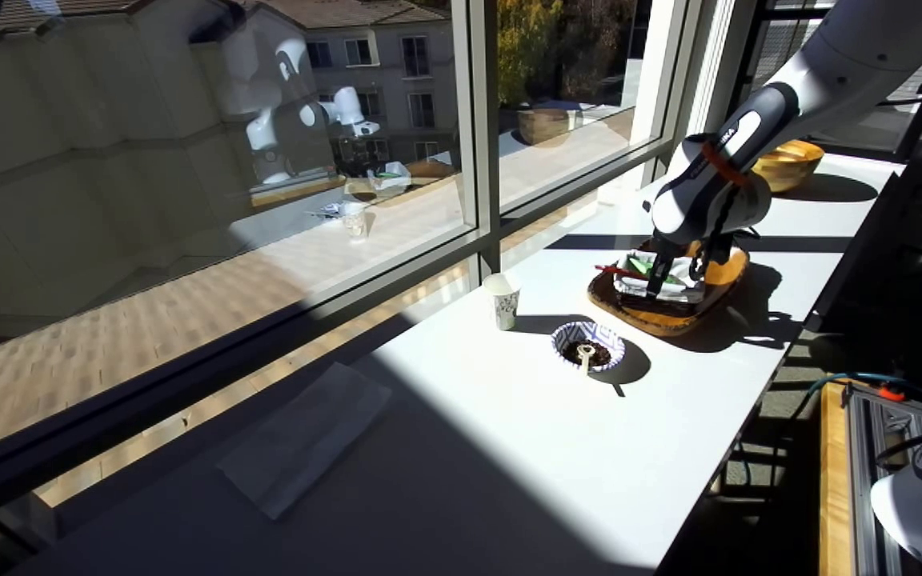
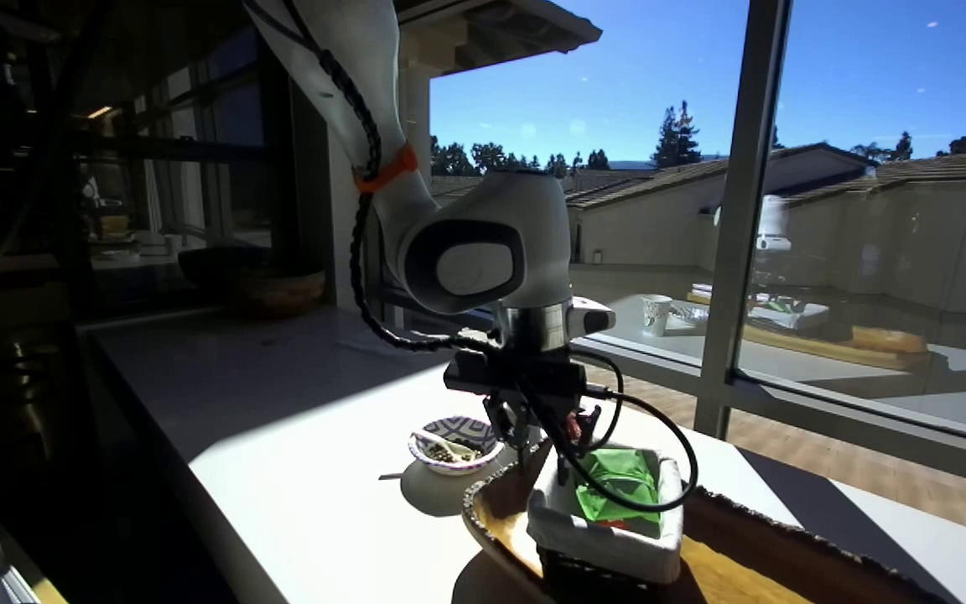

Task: Remove the brown basket from the wooden tray and put it on the table

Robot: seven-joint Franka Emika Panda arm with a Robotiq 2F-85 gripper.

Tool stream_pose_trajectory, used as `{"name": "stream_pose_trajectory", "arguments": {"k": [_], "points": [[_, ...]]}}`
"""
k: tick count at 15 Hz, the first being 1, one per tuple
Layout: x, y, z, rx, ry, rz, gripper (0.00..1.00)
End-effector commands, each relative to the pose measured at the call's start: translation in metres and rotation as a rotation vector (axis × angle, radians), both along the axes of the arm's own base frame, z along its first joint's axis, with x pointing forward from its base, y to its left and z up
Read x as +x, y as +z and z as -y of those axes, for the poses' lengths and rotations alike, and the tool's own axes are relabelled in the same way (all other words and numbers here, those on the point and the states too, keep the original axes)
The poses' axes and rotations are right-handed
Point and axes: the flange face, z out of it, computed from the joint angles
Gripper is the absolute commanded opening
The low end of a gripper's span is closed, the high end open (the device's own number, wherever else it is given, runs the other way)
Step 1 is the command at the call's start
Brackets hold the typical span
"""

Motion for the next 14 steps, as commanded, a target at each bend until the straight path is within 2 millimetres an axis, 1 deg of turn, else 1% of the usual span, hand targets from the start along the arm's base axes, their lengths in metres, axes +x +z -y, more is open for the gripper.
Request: {"name": "stream_pose_trajectory", "arguments": {"k": [1,2,4,5,6,7,8,10,11,13,14], "points": [[0.003,-0.007,0.003,0.028,-0.028,-0.018,0.33],[0.003,-0.008,0.004,0.028,-0.030,-0.018,0.33],[0.002,-0.010,0.005,0.034,-0.035,-0.019,0.39],[0.001,-0.012,0.006,0.036,-0.037,-0.021,0.46],[0.000,-0.013,0.008,0.038,-0.040,-0.023,0.45],[-0.002,-0.014,0.009,0.041,-0.043,-0.024,0.49],[-0.003,-0.015,0.011,0.042,-0.045,-0.026,0.50],[-0.005,-0.018,0.013,0.045,-0.050,-0.026,0.40],[-0.006,-0.018,0.013,0.048,-0.049,-0.025,0.26],[-0.007,-0.018,0.014,0.050,-0.051,-0.024,0.06],[-0.007,-0.017,0.015,0.050,-0.051,-0.024,0.00]]}}
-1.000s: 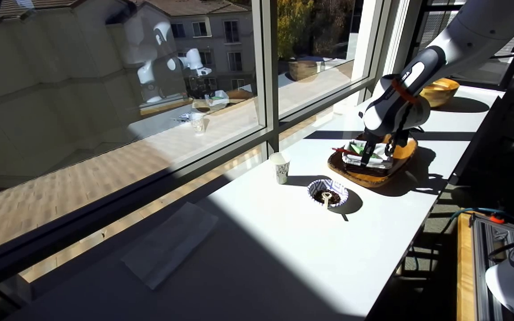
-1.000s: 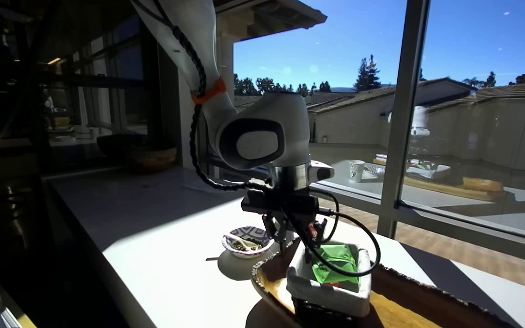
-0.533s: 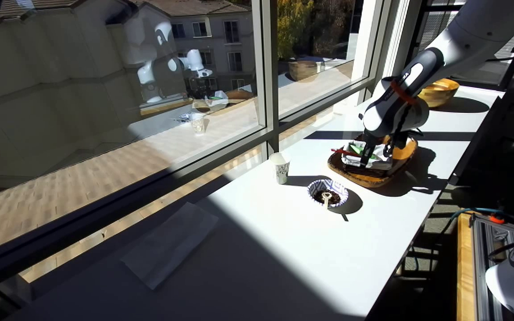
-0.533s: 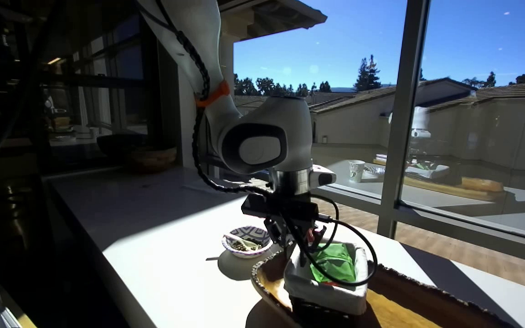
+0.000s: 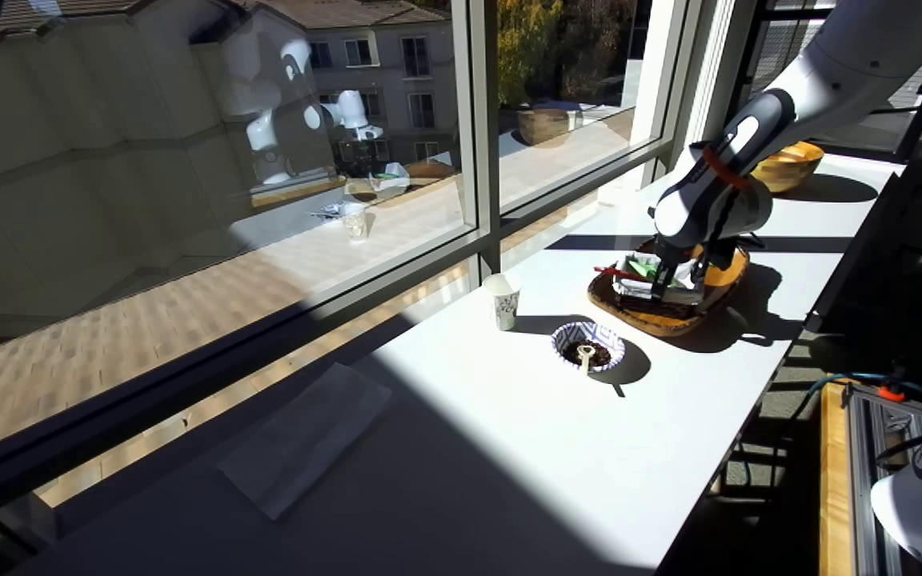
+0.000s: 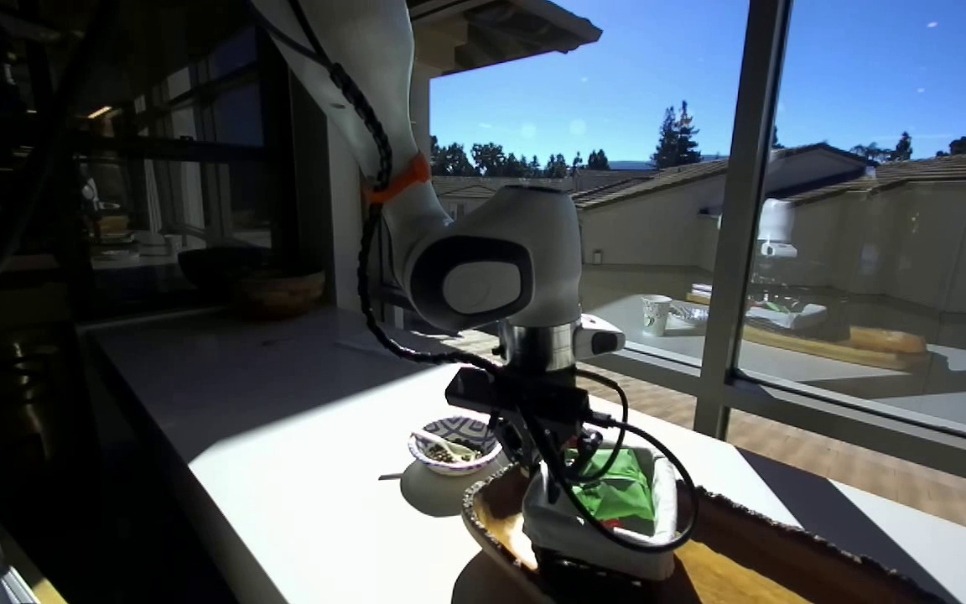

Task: Remove the brown basket from the wooden tray and put it on the table

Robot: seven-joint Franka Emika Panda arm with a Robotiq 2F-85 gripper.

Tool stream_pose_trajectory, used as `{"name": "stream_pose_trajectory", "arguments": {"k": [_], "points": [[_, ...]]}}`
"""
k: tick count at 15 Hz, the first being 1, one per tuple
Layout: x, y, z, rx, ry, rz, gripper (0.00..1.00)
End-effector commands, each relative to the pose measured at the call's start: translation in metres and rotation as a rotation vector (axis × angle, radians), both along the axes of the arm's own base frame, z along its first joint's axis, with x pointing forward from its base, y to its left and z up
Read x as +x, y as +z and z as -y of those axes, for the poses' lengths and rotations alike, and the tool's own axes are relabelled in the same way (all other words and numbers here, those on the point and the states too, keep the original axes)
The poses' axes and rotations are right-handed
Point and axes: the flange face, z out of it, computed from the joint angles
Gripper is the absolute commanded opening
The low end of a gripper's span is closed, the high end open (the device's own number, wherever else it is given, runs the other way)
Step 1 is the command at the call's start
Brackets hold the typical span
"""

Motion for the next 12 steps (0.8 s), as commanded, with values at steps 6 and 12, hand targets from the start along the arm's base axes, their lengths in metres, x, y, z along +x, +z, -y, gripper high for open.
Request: {"name": "stream_pose_trajectory", "arguments": {"k": [6,12], "points": [[0.000,0.029,-0.005,-0.038,0.045,-0.016,0.04],[0.011,0.098,-0.064,-0.170,0.279,0.036,0.04]]}}
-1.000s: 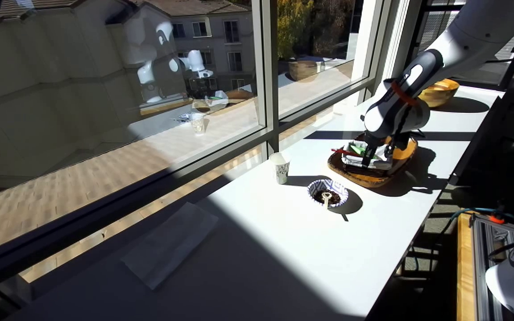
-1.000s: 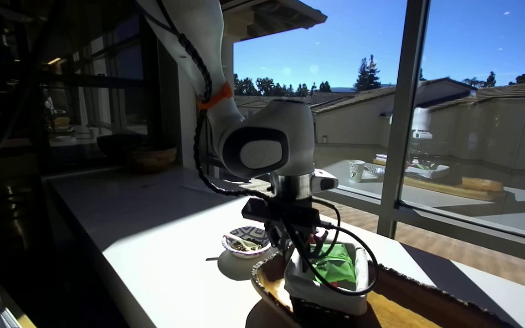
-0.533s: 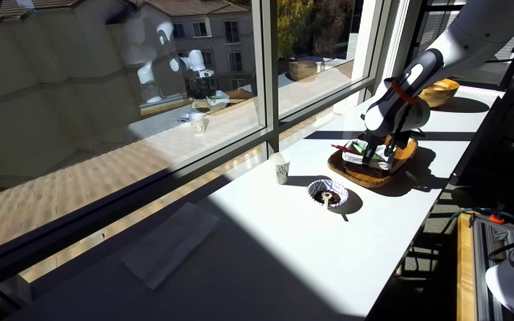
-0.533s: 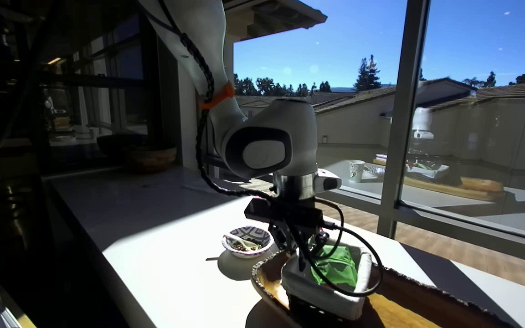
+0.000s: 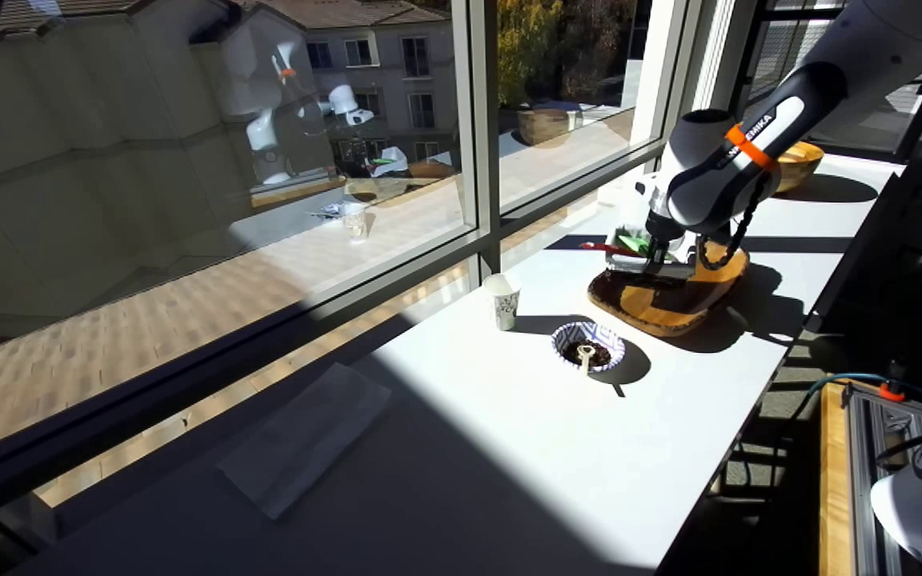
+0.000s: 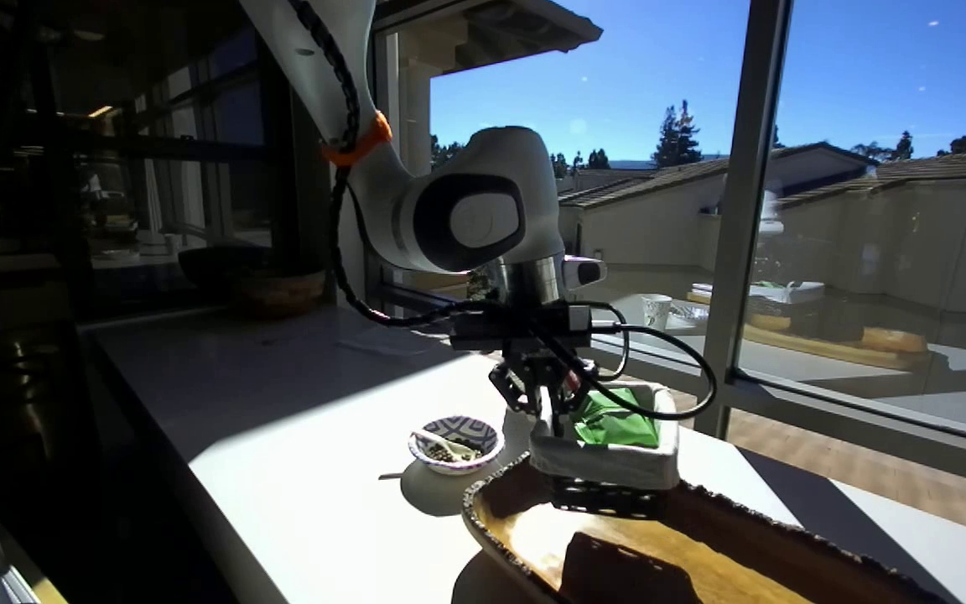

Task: Remove the brown basket from the wooden tray and put it on the table

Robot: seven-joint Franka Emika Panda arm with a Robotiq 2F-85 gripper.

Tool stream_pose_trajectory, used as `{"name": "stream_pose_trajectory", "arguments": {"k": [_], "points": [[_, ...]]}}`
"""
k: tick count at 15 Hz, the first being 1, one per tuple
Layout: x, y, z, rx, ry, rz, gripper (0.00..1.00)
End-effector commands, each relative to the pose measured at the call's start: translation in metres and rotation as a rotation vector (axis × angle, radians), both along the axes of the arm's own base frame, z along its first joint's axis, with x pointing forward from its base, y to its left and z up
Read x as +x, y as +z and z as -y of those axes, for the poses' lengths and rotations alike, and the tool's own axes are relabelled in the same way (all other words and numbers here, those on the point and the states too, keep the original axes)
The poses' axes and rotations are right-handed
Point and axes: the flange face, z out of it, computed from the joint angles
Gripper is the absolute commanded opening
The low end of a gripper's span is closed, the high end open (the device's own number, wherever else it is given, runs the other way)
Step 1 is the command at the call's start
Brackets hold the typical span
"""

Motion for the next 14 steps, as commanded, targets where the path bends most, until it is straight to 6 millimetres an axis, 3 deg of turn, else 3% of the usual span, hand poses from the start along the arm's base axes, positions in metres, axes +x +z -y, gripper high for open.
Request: {"name": "stream_pose_trajectory", "arguments": {"k": [1,6,14], "points": [[-0.008,0.048,-0.056,-0.045,0.160,0.009,0.04],[-0.006,0.074,-0.146,-0.070,0.439,-0.030,0.04],[-0.005,0.061,-0.277,-0.092,0.884,-0.043,0.04]]}}
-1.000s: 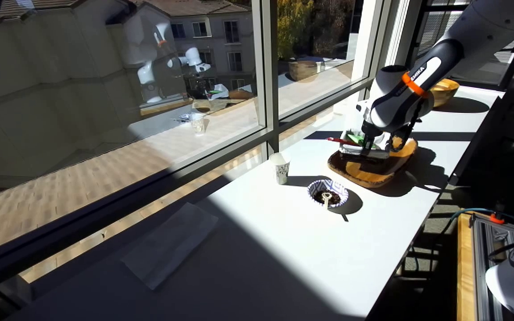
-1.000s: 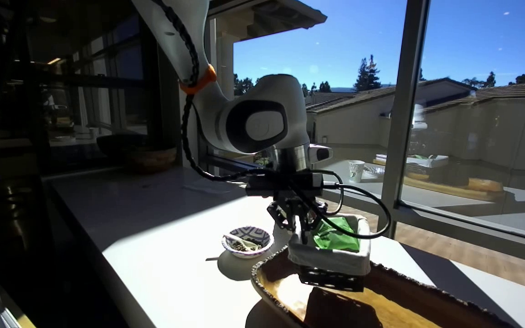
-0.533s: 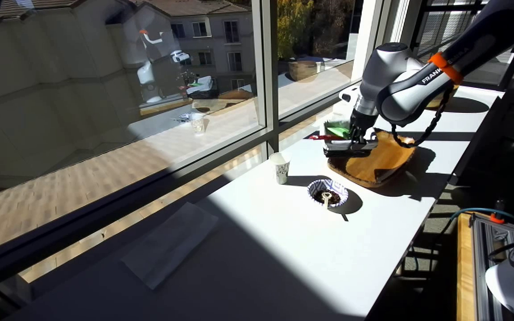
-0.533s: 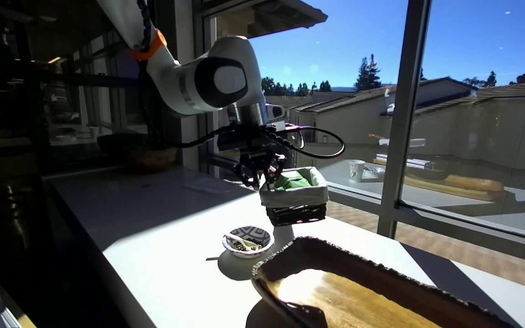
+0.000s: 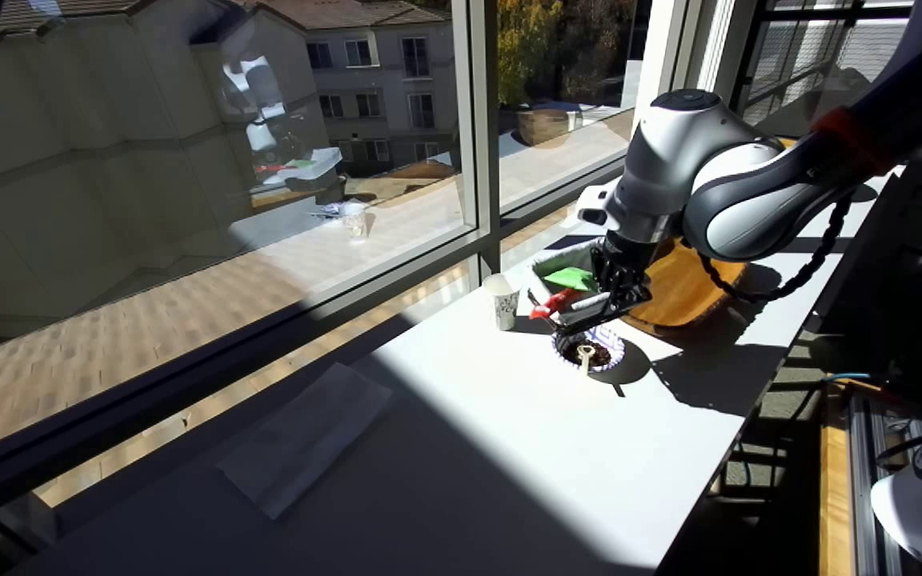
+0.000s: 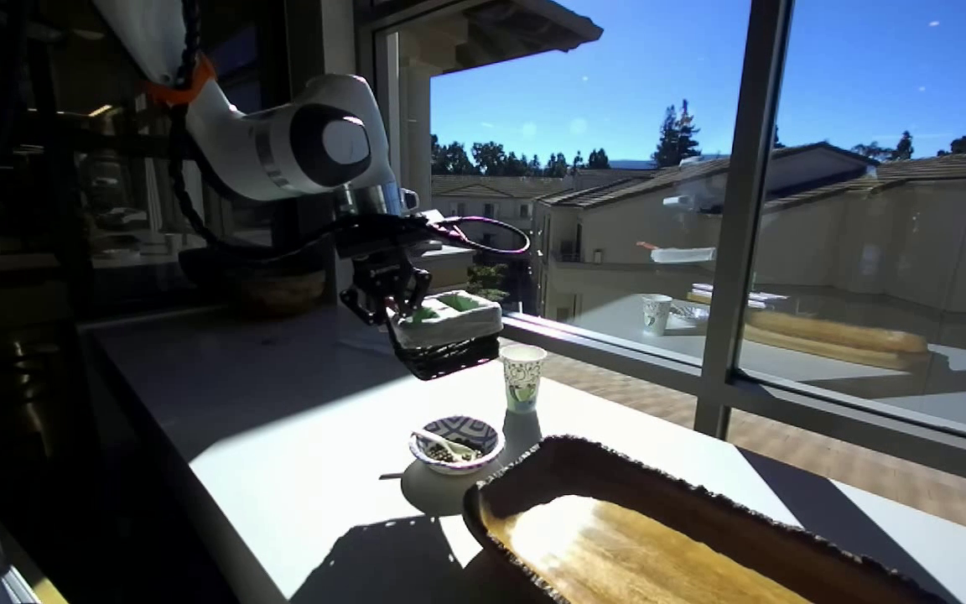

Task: Remove the brown basket from the wooden tray and put it on the table

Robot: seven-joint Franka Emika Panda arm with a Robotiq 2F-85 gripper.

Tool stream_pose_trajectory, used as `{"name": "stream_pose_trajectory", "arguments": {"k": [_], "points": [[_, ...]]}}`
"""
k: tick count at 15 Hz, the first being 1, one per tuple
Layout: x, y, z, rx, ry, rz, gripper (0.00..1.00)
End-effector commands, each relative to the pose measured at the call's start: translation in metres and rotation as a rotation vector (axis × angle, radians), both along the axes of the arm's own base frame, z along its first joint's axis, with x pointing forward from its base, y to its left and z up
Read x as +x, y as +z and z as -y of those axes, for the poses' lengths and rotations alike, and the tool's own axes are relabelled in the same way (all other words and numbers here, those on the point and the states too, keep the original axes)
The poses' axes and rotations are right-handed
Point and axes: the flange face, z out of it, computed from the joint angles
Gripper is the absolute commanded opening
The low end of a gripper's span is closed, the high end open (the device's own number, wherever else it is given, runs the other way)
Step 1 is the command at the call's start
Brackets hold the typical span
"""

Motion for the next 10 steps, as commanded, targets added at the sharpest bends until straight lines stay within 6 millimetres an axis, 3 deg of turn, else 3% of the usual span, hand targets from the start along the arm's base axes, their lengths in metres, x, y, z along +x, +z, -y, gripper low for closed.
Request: {"name": "stream_pose_trajectory", "arguments": {"k": [1,2,3,5,10], "points": [[-0.005,-0.004,-0.043,-0.011,0.199,0.024,0.04],[-0.004,-0.003,-0.051,-0.005,0.250,0.042,0.04],[-0.001,-0.002,-0.041,-0.011,0.162,0.014,0.15],[-0.001,-0.002,-0.053,-0.013,0.218,0.028,0.15],[-0.001,-0.002,-0.052,-0.017,0.235,0.026,0.15]]}}
